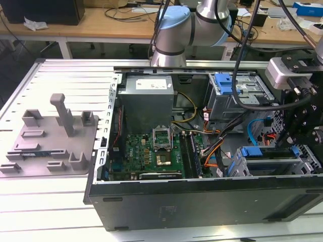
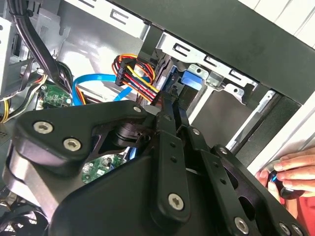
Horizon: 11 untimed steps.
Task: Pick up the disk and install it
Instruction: 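Insert the first disk wire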
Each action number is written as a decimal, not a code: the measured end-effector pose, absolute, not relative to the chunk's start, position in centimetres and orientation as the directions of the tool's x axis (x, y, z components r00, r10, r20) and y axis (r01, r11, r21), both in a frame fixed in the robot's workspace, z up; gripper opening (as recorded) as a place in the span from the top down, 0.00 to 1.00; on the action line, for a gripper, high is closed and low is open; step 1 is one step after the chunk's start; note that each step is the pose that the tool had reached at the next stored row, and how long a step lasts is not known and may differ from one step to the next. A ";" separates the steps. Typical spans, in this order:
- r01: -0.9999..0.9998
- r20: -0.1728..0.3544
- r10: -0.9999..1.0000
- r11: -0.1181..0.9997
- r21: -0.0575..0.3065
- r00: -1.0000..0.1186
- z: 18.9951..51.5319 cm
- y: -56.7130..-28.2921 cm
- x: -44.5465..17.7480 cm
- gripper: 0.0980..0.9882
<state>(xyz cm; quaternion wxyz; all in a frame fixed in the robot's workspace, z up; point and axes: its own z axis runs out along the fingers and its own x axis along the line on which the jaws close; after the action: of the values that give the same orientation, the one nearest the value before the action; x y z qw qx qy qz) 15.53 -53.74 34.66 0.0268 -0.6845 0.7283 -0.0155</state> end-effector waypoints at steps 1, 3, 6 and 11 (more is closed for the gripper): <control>-0.996 -0.018 -0.998 0.062 -0.059 -0.061 34.6 -53.7 15.5 0.92; -0.996 -0.018 -0.998 0.062 -0.059 -0.061 34.6 -53.7 15.5 0.92; -0.996 -0.018 -0.998 0.062 -0.059 -0.061 34.4 -53.7 15.5 0.92; -0.996 -0.018 -0.998 0.062 -0.059 -0.061 34.2 -53.7 15.5 0.92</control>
<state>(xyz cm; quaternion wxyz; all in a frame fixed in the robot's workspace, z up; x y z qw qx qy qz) 15.55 -53.74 34.23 0.0267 -0.6845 0.7283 -0.0156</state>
